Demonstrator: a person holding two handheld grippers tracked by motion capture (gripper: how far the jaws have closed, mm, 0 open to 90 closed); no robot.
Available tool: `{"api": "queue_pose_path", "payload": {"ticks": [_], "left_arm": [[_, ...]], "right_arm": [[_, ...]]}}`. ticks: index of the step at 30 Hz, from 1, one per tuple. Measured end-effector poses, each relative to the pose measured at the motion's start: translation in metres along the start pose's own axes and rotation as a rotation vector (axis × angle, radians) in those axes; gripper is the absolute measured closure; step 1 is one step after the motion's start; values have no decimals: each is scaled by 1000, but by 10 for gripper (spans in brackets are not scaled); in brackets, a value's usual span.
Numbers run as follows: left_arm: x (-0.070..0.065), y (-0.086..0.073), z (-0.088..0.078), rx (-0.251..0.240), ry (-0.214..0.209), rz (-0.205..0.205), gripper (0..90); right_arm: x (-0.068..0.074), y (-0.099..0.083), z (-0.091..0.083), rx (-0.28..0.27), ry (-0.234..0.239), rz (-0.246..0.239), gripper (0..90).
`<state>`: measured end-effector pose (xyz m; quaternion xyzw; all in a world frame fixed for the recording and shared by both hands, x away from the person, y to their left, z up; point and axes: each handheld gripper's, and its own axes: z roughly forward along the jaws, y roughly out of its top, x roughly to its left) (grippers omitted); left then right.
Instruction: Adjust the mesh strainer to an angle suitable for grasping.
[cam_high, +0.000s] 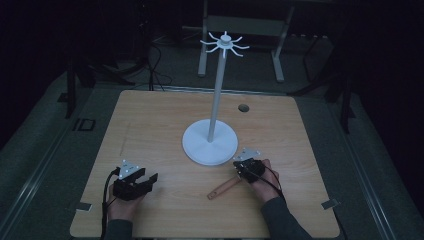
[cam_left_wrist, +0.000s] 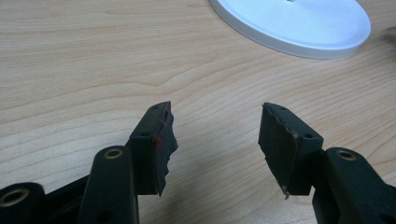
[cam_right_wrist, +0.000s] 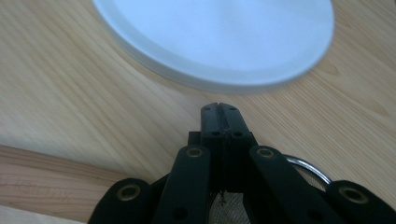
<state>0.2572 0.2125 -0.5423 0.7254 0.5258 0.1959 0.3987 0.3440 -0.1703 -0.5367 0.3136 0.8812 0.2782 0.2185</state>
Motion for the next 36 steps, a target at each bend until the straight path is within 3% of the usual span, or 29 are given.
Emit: {"api": "queue_pose_path", "payload": {"ticks": [17, 26, 36], "left_arm": [[-1, 0, 2, 6, 0, 0, 448], [0, 0, 2, 6, -2, -1, 448], [-1, 1, 3, 7, -5, 4, 448]], "right_arm": [[-45, -50, -24, 98, -118, 117, 879], [-43, -43, -41, 38, -80, 65, 749], [-41, -33, -52, 27, -52, 40, 608]]}}
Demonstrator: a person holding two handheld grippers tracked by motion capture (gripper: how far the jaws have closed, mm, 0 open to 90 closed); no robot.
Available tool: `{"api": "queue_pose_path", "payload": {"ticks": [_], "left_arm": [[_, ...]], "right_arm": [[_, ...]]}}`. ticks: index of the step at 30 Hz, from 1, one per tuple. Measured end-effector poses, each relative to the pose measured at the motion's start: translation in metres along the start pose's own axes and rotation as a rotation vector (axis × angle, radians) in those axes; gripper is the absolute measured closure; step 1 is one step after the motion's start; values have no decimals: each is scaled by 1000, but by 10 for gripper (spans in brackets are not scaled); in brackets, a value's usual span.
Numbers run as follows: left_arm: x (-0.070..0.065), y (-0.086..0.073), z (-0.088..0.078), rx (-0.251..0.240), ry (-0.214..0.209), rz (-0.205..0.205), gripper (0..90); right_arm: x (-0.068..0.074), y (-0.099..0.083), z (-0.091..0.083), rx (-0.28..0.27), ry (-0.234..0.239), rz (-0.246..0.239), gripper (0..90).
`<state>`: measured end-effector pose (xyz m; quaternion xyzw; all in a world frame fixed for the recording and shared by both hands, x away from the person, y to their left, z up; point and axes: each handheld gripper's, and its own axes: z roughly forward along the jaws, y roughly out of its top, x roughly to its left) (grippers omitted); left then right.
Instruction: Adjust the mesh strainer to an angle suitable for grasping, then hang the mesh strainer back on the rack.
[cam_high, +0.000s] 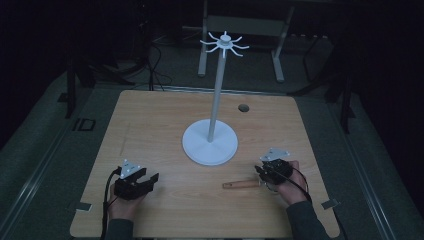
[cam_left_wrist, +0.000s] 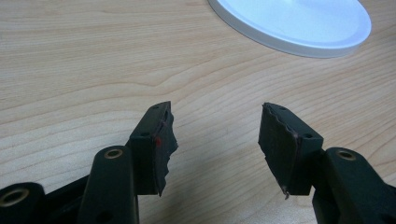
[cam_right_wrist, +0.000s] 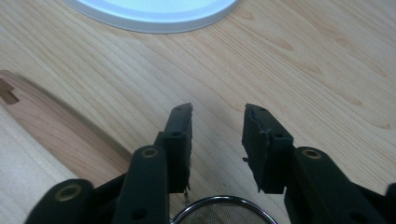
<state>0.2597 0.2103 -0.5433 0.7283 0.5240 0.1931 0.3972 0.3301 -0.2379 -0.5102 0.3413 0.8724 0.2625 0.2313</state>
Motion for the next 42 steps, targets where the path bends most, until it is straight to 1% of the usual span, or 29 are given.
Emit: {"api": "queue_pose_path", "payload": {"ticks": [1, 5, 7, 10, 11, 13, 15, 18, 21, 28, 29, 30, 34, 37, 42], "left_arm": [[0, 0, 0, 0, 0, 0, 448], [-1, 1, 1, 1, -3, 0, 448], [-1, 1, 2, 5, -3, 5, 448], [-2, 1, 2, 8, -1, 8, 448], [-2, 1, 2, 6, -1, 8, 448], [-2, 1, 2, 5, -1, 7, 448], [-2, 0, 2, 6, -1, 6, 448], [-2, 0, 3, 7, -2, 6, 447], [-2, 0, 3, 8, -1, 7, 448], [-2, 0, 3, 9, 0, 8, 448], [-2, 0, 3, 9, 0, 8, 447], [-2, 0, 3, 8, -1, 7, 447], [-2, 0, 2, 6, 0, 5, 447], [-2, 0, 2, 7, 1, 6, 447], [-2, 0, 2, 6, 1, 6, 447]], "right_arm": [[0, 0, -1, 1, 8, -4, 593], [0, 0, -3, 2, 13, -15, 578], [0, 1, -6, 3, 36, -31, 550], [0, 1, -7, 7, 40, -38, 543], [2, 1, -10, 25, 49, -67, 519], [2, 1, -10, 31, 60, -83, 509], [4, 0, -10, 38, 67, -88, 502], [5, 0, -10, 50, 85, -116, 493], [6, -2, -10, 64, 123, -139, 520], [12, -1, -10, 110, 172, -219, 531], [12, -1, -10, 110, 172, -219, 531], [13, 0, -10, 126, 186, -241, 529], [15, 0, -7, 162, 214, -272, 516], [17, 1, -3, 202, 221, -302, 502], [20, 3, 1, 234, 241, -335, 503]]}}
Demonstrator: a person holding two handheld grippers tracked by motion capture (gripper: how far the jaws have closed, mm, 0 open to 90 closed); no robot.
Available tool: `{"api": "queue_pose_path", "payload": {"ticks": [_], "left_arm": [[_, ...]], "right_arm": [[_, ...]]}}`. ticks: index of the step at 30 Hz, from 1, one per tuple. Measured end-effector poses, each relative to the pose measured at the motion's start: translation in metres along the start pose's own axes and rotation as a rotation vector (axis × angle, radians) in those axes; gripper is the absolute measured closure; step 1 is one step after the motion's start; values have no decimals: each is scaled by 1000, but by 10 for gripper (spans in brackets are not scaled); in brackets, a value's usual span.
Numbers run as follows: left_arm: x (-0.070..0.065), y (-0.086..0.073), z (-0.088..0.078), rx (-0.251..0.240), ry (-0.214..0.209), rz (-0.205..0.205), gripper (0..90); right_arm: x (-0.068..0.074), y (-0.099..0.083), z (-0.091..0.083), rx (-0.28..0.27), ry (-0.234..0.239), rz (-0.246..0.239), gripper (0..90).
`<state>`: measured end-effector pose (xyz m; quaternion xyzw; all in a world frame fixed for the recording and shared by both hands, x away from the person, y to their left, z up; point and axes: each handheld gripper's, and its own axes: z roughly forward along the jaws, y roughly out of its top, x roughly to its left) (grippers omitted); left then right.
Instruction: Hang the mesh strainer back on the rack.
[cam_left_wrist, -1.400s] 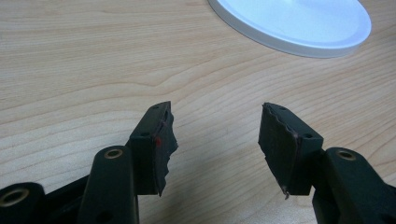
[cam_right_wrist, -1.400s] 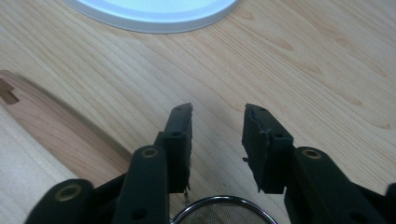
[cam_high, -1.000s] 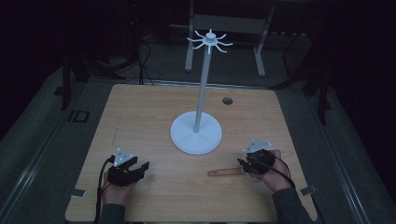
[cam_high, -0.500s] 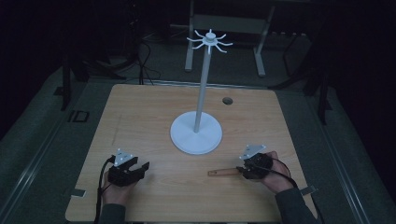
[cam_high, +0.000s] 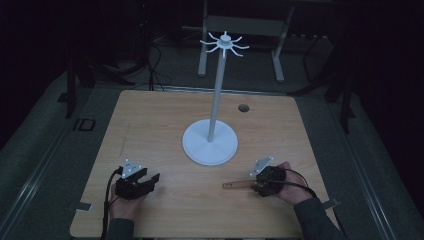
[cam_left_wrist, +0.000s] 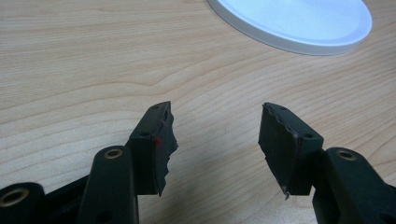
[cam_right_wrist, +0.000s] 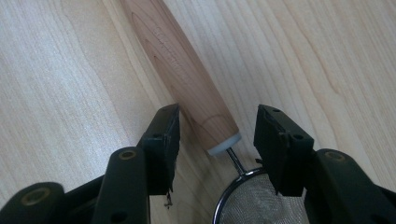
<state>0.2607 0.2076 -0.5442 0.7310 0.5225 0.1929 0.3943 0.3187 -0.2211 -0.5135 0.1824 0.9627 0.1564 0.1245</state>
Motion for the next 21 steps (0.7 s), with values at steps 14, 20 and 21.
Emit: {"api": "queue_pose_path", "payload": {"ticks": [14, 20, 21], "left_arm": [[0, 0, -1, 0, -1, -2, 447], [0, 0, -1, 0, -1, -1, 447], [0, 0, -1, -1, -2, -2, 447]], "right_arm": [[-7, 13, 10, 67, 52, -3, 672], [-9, 21, 17, 109, 74, -20, 656], [-9, 22, 18, 111, 79, -22, 656]]}}
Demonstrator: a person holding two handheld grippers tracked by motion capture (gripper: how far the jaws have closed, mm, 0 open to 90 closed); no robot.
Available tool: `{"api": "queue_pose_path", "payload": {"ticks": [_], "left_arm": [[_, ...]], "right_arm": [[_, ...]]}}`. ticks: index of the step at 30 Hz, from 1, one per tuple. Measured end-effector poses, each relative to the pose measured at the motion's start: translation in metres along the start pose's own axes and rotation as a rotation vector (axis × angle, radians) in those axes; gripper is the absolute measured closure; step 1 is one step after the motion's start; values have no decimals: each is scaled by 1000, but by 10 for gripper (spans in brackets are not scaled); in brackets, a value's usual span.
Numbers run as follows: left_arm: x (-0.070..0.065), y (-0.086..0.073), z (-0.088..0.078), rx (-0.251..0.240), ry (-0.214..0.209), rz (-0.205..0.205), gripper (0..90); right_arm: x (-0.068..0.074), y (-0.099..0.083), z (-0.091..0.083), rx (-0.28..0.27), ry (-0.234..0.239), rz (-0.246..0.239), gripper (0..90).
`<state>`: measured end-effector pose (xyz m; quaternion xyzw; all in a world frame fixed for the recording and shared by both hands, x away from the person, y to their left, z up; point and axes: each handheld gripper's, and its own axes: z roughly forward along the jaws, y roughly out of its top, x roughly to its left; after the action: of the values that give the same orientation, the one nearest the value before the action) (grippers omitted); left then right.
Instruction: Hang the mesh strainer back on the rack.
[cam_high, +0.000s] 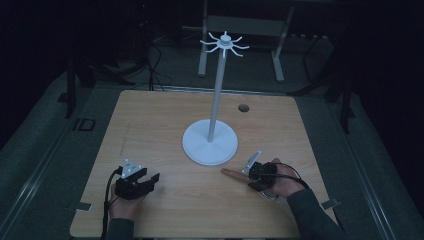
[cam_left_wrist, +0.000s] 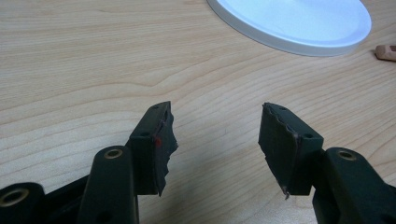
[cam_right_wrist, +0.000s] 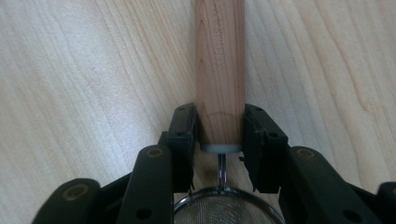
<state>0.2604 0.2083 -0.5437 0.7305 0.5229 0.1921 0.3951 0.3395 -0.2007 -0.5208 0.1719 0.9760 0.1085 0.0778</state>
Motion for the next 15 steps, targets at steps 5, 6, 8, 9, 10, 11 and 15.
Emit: {"api": "queue_pose_path", "payload": {"ticks": [5, 6, 8, 9, 10, 11, 15], "left_arm": [[0, 0, 0, -1, 0, -1, 447], [0, 0, 0, -1, 0, 0, 447], [0, 0, 0, -1, 1, -1, 447], [0, 0, 0, -1, 0, 0, 447], [0, 0, 0, -1, 0, 0, 447], [0, 0, 0, -1, 0, 0, 447], [0, 0, 0, 0, 0, 2, 447]], "right_arm": [[-2, 8, 1, 49, 27, -8, 677], [-3, 9, 1, 63, 31, -10, 679], [-4, 12, 2, 82, 39, -10, 679], [-4, 13, 2, 92, 43, -10, 680], [-4, 14, 2, 100, 46, -11, 680], [-5, 14, 2, 106, 48, -10, 681], [-8, 16, 3, 121, 71, 5, 686]]}}
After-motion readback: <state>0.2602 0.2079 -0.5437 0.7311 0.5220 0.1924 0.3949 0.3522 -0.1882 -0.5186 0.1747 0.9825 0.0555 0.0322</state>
